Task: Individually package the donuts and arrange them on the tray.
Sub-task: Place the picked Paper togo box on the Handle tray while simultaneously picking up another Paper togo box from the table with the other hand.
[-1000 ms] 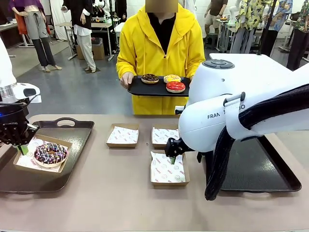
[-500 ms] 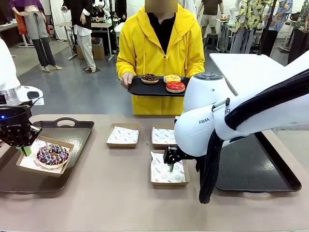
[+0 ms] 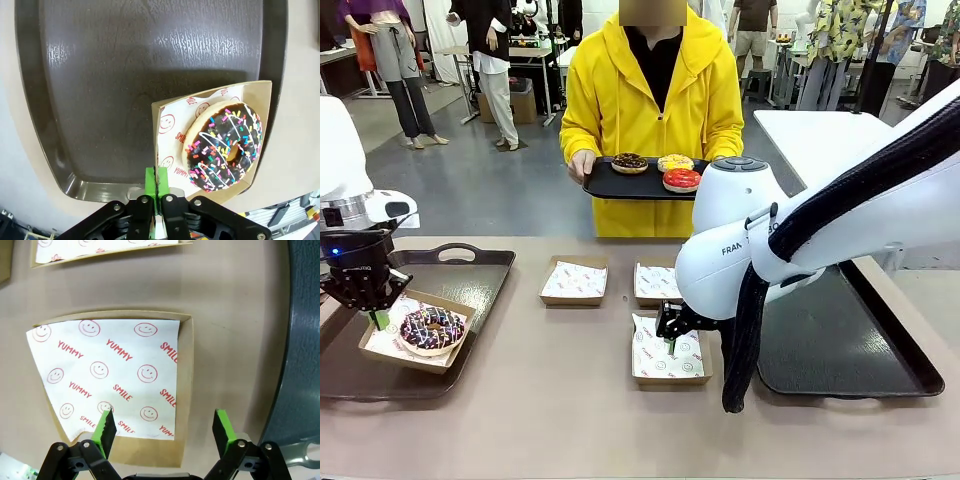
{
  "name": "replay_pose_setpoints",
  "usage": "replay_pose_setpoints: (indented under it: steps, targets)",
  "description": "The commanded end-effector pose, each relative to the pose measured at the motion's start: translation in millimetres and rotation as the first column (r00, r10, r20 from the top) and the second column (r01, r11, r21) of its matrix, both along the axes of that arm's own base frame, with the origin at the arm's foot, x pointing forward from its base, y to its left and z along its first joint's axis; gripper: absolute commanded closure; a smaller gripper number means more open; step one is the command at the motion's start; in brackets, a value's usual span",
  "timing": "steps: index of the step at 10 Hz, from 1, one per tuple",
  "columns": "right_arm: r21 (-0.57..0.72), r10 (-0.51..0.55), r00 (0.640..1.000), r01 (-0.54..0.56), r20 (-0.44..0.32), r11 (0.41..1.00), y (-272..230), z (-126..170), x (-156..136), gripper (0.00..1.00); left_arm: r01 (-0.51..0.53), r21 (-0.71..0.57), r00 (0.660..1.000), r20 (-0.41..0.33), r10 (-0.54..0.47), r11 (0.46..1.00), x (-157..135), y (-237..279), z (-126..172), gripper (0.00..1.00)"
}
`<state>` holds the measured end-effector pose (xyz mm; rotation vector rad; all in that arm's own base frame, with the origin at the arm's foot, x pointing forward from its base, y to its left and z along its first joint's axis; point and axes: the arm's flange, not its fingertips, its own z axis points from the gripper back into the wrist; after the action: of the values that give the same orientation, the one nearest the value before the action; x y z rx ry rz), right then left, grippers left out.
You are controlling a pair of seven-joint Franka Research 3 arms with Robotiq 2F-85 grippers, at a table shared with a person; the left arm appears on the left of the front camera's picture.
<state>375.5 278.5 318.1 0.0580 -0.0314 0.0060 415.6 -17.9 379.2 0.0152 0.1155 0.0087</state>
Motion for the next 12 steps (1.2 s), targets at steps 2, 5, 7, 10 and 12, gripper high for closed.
replay_pose_setpoints:
  steps: [2,5,7,10,12]
  targets:
    - [-0.018,-0.032,0.999,0.032,0.012,0.999,6.4,-6.6,9.1,0.00,0.043,0.024,0.999,-0.009,-0.043,0.999,6.1,0.1,-6.5,0.99]
    - [-0.019,-0.034,0.999,0.034,0.002,0.999,4.0,-11.8,10.3,0.00,0.062,0.037,0.998,-0.003,-0.062,0.997,-1.3,-6.0,-9.9,0.99]
    - [-0.013,-0.030,0.999,0.030,0.010,0.999,3.6,-12.6,9.5,0.10,0.069,0.044,0.998,0.003,-0.069,0.997,-2.9,-7.0,-12.2,0.99]
    - [-0.009,-0.032,0.999,0.032,0.023,0.999,2.4,-9.2,7.5,1.00,0.074,0.042,0.997,0.002,-0.074,0.996,-4.9,-7.3,-10.4,0.00]
    - [-0.018,-0.039,0.999,0.039,0.023,0.999,3.7,-8.1,6.0,1.00,0.074,0.045,0.997,0.001,-0.074,0.996,-6.2,-7.6,-9.5,0.00]
